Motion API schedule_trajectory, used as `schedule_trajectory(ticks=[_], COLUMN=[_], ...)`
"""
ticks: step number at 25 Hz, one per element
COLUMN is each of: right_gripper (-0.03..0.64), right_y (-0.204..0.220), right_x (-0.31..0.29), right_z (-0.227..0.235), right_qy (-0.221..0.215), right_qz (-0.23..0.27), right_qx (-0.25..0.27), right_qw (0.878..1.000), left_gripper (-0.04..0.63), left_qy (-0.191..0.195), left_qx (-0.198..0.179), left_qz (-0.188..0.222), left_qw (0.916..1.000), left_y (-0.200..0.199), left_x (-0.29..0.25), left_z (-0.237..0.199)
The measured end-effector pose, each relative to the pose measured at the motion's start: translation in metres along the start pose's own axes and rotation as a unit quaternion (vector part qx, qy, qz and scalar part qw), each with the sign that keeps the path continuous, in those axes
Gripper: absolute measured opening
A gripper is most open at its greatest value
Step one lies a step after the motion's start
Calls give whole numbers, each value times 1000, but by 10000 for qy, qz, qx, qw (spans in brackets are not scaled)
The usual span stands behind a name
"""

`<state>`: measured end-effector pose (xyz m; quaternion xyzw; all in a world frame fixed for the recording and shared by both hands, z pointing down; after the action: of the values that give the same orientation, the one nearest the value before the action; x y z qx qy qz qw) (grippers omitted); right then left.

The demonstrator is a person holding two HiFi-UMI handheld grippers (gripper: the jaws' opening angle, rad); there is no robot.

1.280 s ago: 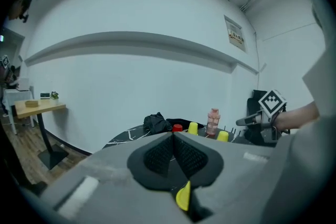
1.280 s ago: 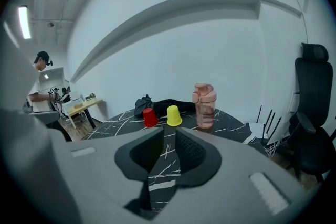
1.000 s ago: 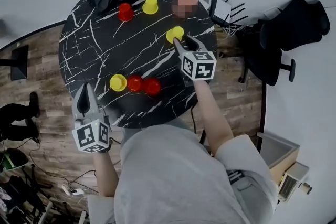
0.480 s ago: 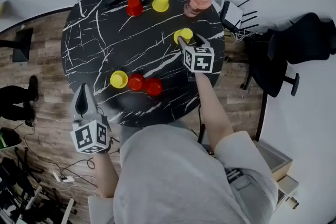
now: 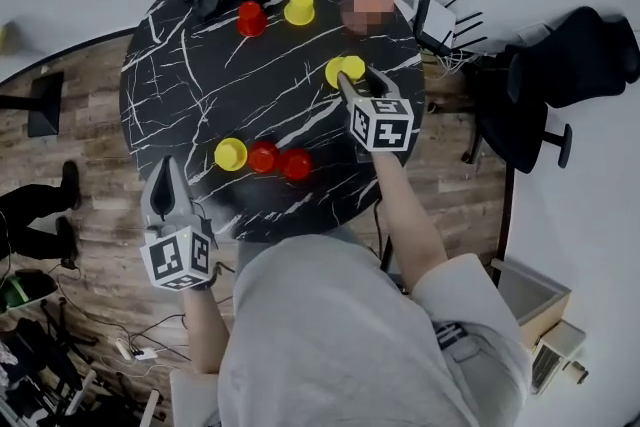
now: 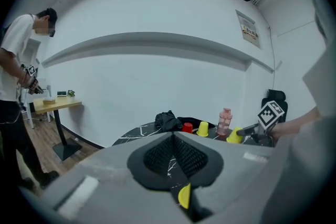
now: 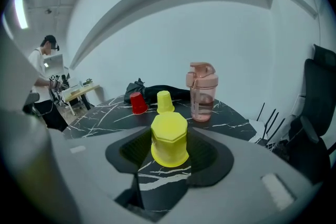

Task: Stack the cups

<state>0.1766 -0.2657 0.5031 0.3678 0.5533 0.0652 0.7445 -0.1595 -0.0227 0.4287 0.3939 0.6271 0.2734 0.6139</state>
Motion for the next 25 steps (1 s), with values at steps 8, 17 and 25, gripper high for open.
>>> schedule_trajectory(ticks=[8, 17, 25], right_gripper=[210, 210, 210], right_y=[8, 26, 51], right_x=[58, 110, 137], right_z=[-34, -79, -117], right_qy=[-172, -207, -65], right_qz=[590, 1012, 1147], right_qx=[-272, -453, -575], right_qw=[9977, 9936, 9917], left_gripper=[6, 6, 6], left_qy=[575, 1154, 1617], left_qx=[-403, -734, -976], left_qz=[219, 363, 441], left_qw=[9973, 9899, 9810], left_y=[-17, -26, -27], left_x=[3, 10, 21], left_z=[2, -4, -10])
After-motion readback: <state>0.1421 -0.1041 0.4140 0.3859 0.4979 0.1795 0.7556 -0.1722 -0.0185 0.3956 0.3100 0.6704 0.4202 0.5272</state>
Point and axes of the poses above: the fingertips, and each gripper's own axes: x backward along the fingers, z to its right, y out of its underside, the point moved 9 cm from there along x, backward along the fingers, and after that the axes turned 15 degrees about -z, right-handed, at the moved point
